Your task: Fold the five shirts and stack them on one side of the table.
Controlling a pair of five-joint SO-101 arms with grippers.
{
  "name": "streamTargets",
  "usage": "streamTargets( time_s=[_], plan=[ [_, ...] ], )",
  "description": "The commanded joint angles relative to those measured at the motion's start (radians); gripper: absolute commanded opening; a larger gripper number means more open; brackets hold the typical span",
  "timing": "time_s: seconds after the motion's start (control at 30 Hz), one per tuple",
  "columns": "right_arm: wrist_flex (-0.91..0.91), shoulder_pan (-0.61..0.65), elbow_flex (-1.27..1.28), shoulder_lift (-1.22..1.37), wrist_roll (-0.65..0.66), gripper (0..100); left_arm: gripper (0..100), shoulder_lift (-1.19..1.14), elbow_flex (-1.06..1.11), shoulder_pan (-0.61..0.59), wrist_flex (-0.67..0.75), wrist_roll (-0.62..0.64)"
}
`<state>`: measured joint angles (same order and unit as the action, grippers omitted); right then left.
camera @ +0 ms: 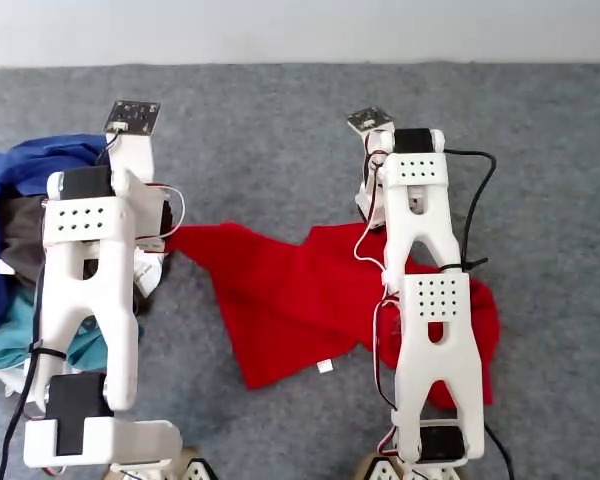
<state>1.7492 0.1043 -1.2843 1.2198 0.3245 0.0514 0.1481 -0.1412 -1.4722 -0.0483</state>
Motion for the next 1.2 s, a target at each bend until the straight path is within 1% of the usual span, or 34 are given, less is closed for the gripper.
streamTargets(
  time_s=[0.0,0.1,0.27,0.43,0.53,0.6,0.67,0.73,0.83,0.9,1.03,1.17],
  plan=[
    [0.042,-0.016,-0.084,-0.038,-0.061,0.8,1,0.046,-0.07,0.028,0.0,0.006],
    [0.047,-0.038,-0.198,-0.12,-0.117,0.8,1,0.048,-0.179,0.078,-0.031,0.011],
    [0.045,-0.054,-0.404,-0.377,-0.196,0.8,1,0.038,-0.469,0.172,-0.109,0.014],
    [0.036,-0.094,-0.384,-0.768,-0.307,0.8,1,0.038,-0.792,0.204,-0.193,0.089],
    [-0.039,-0.147,-0.381,-0.974,-0.338,0.8,1,0.037,-0.972,0.204,-0.252,0.149],
    [-0.108,-0.211,-0.379,-1.09,-0.338,0.8,1,0.038,-1.072,0.204,-0.279,0.178],
    [-0.183,-0.271,-0.379,-1.191,-0.334,0.8,1,0.051,-1.145,0.206,-0.282,0.181],
    [-0.254,-0.334,-0.354,-1.285,-0.331,0.8,1,0.089,-1.211,0.206,-0.284,0.147],
    [-0.361,-0.464,-0.258,-1.422,-0.296,0.8,1,0.17,-1.242,0.238,-0.282,0.126],
    [-0.438,-0.516,-0.152,-1.518,-0.262,0.8,1,0.236,-1.219,0.261,-0.282,0.126],
    [-0.553,-0.524,0.058,-1.712,-0.207,0.8,1,0.362,-1.116,0.328,-0.282,0.126],
    [-0.659,-0.526,0.242,-1.833,-0.195,0.8,1,0.489,-1.004,0.367,-0.282,0.13]
  ],
)
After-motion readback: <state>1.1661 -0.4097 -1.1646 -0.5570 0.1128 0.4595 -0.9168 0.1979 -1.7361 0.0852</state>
